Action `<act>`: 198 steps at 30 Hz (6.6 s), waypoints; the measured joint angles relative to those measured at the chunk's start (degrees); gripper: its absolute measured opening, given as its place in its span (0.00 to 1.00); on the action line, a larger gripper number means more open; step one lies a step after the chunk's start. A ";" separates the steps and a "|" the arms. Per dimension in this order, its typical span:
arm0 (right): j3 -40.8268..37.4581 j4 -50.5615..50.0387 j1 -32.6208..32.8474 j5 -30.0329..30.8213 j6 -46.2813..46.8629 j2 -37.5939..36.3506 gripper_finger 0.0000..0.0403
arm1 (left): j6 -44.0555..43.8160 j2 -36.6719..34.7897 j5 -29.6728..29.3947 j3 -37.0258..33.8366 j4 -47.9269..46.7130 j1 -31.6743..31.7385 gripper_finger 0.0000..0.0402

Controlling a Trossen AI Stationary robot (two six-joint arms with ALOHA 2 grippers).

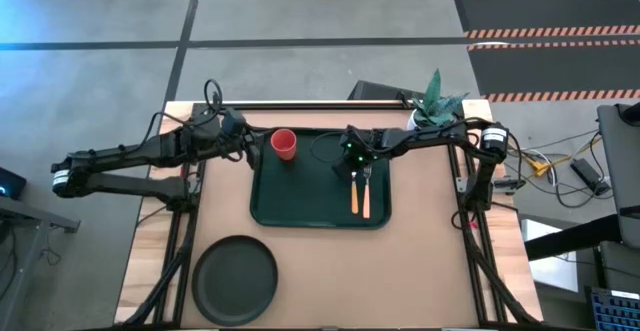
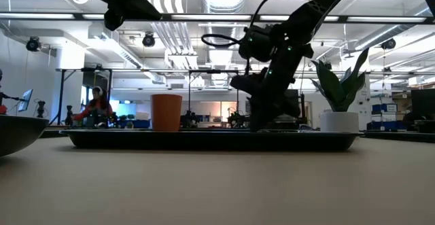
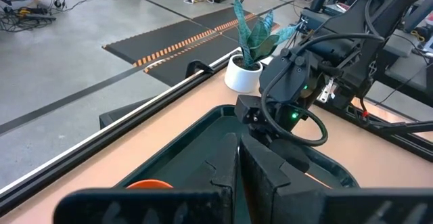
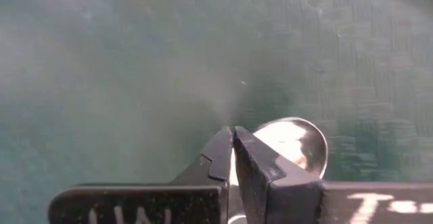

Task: Pick and place plate/cup/fork/spoon on tray
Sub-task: Adjust the utensils, then put the black plate on the black tray

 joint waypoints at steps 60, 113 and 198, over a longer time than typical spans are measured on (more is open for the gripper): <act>70.39 -52.41 6.45 5.82 -26.05 -1.99 0.02 | -12.34 8.52 35.82 1.11 -19.00 -14.59 0.34; 72.61 -65.73 10.97 6.71 -25.25 -8.37 0.02 | -31.74 30.10 30.87 -4.17 -40.44 -33.04 0.33; 72.59 -65.46 10.91 12.90 -28.62 -8.37 0.02 | -45.39 23.88 5.61 -3.83 -2.33 -23.64 0.00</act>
